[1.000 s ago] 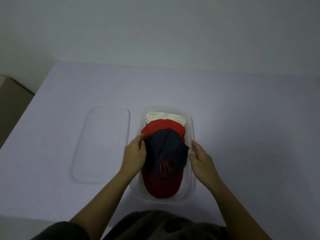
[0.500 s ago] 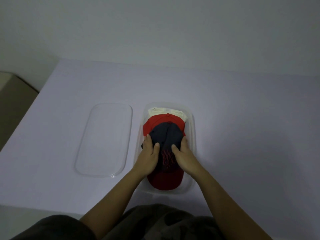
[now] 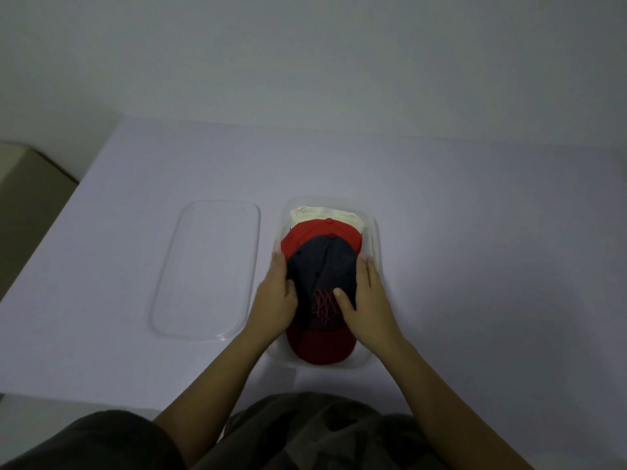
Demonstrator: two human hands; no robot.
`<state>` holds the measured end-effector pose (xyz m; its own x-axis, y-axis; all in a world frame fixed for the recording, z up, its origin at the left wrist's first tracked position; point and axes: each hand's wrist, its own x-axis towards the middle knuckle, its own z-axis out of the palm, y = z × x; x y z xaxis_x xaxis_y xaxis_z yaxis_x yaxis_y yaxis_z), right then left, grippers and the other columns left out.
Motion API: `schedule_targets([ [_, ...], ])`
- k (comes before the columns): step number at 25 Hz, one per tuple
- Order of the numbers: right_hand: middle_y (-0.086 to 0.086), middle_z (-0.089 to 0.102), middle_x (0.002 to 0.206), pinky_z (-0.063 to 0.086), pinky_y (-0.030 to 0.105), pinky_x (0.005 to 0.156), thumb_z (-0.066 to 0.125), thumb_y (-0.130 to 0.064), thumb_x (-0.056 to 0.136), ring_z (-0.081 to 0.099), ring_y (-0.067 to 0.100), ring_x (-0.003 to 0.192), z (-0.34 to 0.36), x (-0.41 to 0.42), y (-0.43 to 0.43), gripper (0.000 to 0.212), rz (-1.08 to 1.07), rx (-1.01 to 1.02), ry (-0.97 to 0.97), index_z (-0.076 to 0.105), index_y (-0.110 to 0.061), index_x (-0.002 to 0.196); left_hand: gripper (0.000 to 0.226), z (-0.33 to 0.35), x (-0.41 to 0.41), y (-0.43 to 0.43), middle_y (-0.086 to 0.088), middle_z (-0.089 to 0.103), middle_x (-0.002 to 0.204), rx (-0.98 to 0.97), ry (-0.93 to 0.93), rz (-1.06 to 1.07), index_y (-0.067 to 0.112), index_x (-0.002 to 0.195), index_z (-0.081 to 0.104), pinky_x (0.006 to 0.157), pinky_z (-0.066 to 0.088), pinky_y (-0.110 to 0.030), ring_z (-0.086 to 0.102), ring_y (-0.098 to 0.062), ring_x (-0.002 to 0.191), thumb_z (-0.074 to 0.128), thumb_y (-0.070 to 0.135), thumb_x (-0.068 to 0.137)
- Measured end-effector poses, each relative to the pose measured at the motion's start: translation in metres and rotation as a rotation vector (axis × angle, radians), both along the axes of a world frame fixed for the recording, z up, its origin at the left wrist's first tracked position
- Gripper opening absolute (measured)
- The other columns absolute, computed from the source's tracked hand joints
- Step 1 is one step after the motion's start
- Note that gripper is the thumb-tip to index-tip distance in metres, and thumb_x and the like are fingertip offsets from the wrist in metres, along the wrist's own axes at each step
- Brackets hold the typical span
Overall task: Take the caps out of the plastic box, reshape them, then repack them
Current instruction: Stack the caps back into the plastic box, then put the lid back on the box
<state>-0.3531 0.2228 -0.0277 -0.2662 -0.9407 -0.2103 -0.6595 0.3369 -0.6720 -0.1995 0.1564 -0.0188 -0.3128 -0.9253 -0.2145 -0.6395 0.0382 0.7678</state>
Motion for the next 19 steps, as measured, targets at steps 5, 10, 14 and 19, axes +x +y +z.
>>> schedule_targets([
  [5,0.001,-0.005,0.159,0.001,0.028,0.116,0.033,-0.037,0.100,-0.003,0.016,0.147,0.026,0.053,-0.016,0.065,0.192,-0.105,0.035,-0.001,-0.016,0.149,0.052,0.012,0.066,-0.028,-0.011,0.030,0.152,-0.147,-0.052,0.278,0.007,0.146,0.022,0.114,0.028,-0.037,0.036,-0.029,0.136,0.039,0.018,0.098],
  [10,0.011,-0.017,0.157,-0.009,0.034,0.115,0.036,-0.035,0.099,-0.014,0.023,0.146,0.020,0.134,-0.051,0.070,0.545,-0.043,0.185,-0.006,-0.008,0.148,0.054,-0.017,0.145,-0.059,-0.021,0.033,0.149,-0.054,-0.260,0.426,-0.002,0.144,0.024,0.112,0.026,-0.040,0.033,-0.035,0.136,0.042,0.019,0.097],
  [14,0.016,-0.024,0.154,-0.009,0.039,0.115,0.031,-0.040,0.100,-0.019,0.031,0.144,-0.004,0.186,-0.069,0.073,0.688,0.149,0.302,-0.012,-0.005,0.147,0.060,-0.052,0.192,-0.073,-0.030,0.036,0.141,0.063,-0.468,0.490,-0.007,0.139,0.026,0.105,0.031,-0.049,0.035,-0.043,0.129,0.046,0.028,0.095],
  [19,0.016,-0.029,0.152,-0.002,0.056,0.114,0.026,-0.053,0.096,-0.025,0.043,0.138,-0.041,0.203,-0.076,0.078,0.682,0.473,0.404,-0.015,-0.010,0.147,0.057,-0.074,0.209,-0.075,-0.027,0.043,0.128,0.162,-0.612,0.464,-0.006,0.125,0.042,0.091,0.038,-0.047,0.039,-0.040,0.117,0.042,0.042,0.094],
])
